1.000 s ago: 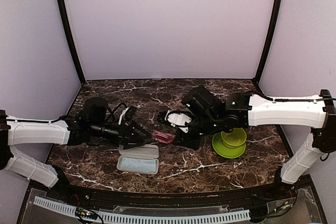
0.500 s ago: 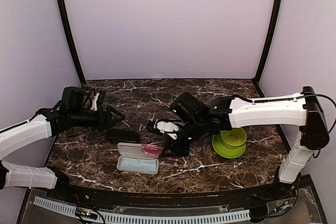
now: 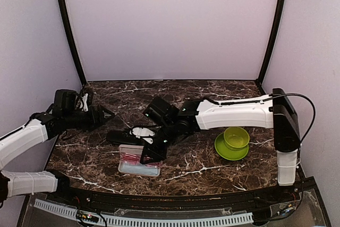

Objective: Organize the sunglasses
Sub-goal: Place the sunglasses in the sunglasses case.

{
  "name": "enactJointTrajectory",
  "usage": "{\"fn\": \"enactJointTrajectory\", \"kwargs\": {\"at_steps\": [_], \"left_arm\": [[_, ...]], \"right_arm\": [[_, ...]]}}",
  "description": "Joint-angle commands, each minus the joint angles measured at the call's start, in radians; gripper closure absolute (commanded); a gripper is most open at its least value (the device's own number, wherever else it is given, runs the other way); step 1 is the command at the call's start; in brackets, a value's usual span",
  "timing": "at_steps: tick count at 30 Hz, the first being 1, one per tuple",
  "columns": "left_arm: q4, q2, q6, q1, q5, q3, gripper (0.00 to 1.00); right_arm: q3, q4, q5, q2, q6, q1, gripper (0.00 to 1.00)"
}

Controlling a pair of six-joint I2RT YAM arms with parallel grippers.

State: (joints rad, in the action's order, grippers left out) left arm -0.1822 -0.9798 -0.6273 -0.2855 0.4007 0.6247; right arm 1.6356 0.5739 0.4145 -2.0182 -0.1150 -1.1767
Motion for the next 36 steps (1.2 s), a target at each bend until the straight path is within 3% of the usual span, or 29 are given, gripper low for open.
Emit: {"fn": "enactJointTrajectory", "kwargs": {"at_steps": [1,18,36], "left_arm": [[-0.013,0.061,0.014,0.072,-0.023,-0.026,0.2],[0.016,0.124,0.017,0.115,-0.004,-0.046,0.2],[0.033,0.148,0.021,0.115,0.01,-0.06,0.2]], "right_arm": [[0.092,0.082,0.038,-0.066,-0.023,-0.011,0.72],[0.27,0.163,0.01,-0.229,-0.043,-0.024,0.71],[0.287,0.162,-0.012,-0.278,-0.028,-0.023,0.71]]}}
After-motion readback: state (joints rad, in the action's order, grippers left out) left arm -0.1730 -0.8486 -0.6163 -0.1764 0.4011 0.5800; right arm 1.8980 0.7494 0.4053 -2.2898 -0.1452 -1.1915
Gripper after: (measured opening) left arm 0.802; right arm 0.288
